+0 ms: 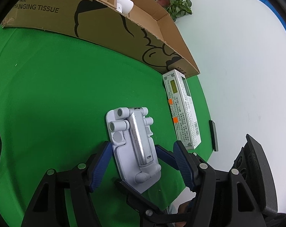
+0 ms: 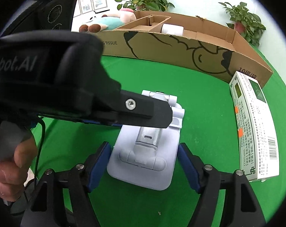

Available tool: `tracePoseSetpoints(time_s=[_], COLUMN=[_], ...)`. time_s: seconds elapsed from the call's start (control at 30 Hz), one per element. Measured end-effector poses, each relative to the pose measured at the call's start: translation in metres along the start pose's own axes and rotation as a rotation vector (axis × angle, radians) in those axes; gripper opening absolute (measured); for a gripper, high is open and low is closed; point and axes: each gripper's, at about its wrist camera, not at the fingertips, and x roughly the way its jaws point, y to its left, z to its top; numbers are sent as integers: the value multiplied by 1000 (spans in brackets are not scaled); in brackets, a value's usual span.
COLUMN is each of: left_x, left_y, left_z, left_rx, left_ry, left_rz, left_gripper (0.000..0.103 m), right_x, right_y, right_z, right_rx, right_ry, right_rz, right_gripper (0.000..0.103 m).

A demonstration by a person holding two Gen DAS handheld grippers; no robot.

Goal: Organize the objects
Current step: 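Grasp the white phone stand with the right gripper and lift it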

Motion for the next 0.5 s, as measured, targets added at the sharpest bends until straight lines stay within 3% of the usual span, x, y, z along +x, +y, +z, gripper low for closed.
tracePoseSetpoints(time_s=[0.17,0.37,0.5], left_x=[1,2,5], left_y=[-2,0,-3], left_z=[-1,-2,-5], left_rx=[0,-16,6], left_ry=[5,2,21], left_rz=[1,-12,-1], left_gripper=[64,64,48], right_x=[0,-5,-8], right_y=[-6,-17,-20], right_z=[0,5,2], right_rx=[49,153,182], right_ry=[6,15,11], right_rz=[17,138,202], right_gripper=[69,69,69])
